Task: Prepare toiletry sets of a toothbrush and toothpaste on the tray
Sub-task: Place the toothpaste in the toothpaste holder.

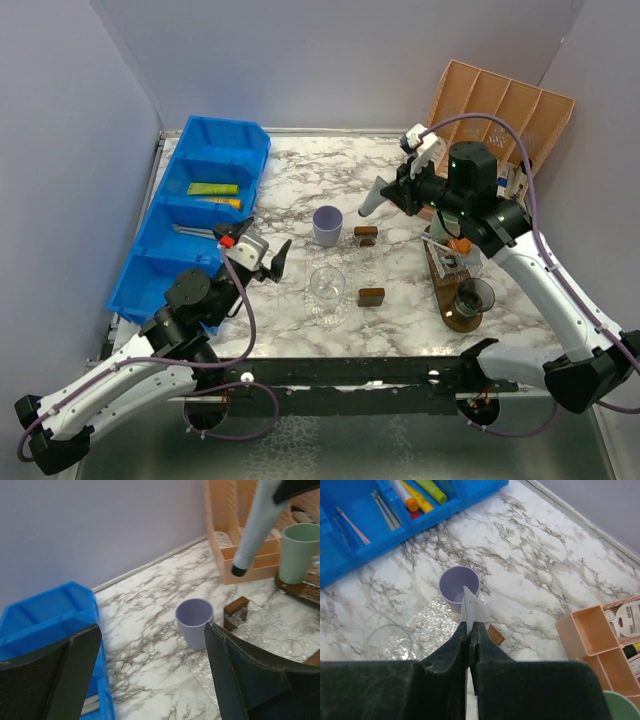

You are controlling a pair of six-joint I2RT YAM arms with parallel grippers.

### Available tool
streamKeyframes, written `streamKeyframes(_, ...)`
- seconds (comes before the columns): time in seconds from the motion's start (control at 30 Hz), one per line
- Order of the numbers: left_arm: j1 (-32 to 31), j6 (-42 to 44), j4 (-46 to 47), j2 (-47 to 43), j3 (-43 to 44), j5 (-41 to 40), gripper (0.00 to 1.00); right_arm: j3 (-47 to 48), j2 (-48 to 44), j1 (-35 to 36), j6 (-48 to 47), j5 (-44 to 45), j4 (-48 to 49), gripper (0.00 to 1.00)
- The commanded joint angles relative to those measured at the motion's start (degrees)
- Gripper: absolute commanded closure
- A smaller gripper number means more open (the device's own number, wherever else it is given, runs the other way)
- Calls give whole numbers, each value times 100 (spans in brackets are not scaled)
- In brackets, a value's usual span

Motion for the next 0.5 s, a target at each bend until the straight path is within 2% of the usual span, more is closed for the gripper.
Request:
streamKeyframes(0.0,-27,-119,190,-288,-163,-1501,11,-176,62,-9,-983,279,397,99)
streamKeyframes(0.23,-27,-137,201,-498,-266,-1765,10,-591,1,7,-1309,-4,466,99)
streamKeyframes(0.47,-27,-185,172,-433,-259,-1796,10,-921,11,89,-1340,115,456,99)
